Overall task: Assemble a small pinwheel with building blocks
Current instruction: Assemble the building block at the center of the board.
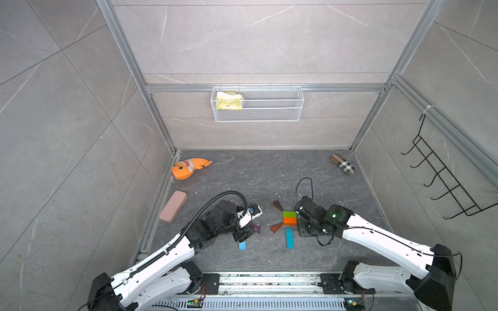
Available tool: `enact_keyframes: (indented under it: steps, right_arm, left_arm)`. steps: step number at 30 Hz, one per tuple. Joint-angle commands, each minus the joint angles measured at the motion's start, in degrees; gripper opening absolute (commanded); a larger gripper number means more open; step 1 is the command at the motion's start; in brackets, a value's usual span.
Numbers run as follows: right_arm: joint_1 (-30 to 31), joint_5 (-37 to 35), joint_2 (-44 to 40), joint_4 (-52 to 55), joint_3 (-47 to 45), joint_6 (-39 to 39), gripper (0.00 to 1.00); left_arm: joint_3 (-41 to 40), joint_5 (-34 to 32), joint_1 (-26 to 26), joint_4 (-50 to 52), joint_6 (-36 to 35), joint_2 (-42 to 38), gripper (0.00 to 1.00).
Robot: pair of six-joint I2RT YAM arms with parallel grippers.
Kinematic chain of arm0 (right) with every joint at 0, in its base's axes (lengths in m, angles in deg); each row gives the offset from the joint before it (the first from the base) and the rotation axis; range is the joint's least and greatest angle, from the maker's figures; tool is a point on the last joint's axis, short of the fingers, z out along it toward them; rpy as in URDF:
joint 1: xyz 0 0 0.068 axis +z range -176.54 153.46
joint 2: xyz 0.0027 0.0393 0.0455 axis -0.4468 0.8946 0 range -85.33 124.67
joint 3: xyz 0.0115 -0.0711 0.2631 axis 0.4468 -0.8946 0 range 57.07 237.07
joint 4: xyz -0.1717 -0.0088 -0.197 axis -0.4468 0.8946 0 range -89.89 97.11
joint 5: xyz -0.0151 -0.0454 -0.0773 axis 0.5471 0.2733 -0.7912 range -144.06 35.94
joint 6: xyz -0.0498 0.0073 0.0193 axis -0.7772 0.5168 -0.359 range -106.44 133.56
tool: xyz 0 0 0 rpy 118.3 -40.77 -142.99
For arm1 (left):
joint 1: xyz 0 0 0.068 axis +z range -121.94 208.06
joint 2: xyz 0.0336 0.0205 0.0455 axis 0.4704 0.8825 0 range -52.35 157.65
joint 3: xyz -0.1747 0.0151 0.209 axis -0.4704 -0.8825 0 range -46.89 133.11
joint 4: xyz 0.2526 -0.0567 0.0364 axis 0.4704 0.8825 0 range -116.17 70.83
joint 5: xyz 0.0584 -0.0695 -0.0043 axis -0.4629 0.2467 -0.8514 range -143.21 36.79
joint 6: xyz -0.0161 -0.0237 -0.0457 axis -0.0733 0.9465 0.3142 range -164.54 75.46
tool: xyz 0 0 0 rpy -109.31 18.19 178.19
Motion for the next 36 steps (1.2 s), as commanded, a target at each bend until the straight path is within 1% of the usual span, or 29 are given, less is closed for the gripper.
enact_keyframes:
  steps: [1, 3, 6, 10, 13, 21, 36]
  right_arm:
    - [3.78, 6.51, 1.14, -5.77, -6.26, 2.11, 0.3]
    - [7.24, 6.21, 2.35, -7.51, -8.55, 5.23, 0.3]
    - [13.18, 2.14, 6.09, -7.16, -8.07, 10.01, 0.33]
    - [16.2, -0.22, 12.09, -9.22, -7.01, 12.84, 0.34]
    - [16.27, -0.53, 13.53, -11.91, -8.27, 14.1, 0.34]
    - [16.36, -1.74, 14.52, -13.54, -9.4, 15.37, 0.36]
    - [16.36, -3.3, 15.6, -13.01, -9.02, 16.07, 0.37]
  left_arm:
    - [3.52, 0.37, -0.02, -1.7, 0.15, -1.75, 0.74]
    - [2.27, -2.88, 0.07, -3.13, -0.64, -4.06, 0.78]
    - [0.13, -6.7, 0.05, -4.96, -0.53, -7.8, 0.81]
    - [0.33, -8.1, 0.07, -3.89, -0.85, -10.3, 0.82]
    - [0.15, -8.34, 0.07, -3.17, -0.81, -11.54, 0.82]
    - [0.0, -7.98, 0.07, -2.69, -1.31, -12.58, 0.83]
    - [-0.01, -7.2, 0.06, -2.3, -1.66, -12.06, 0.84]
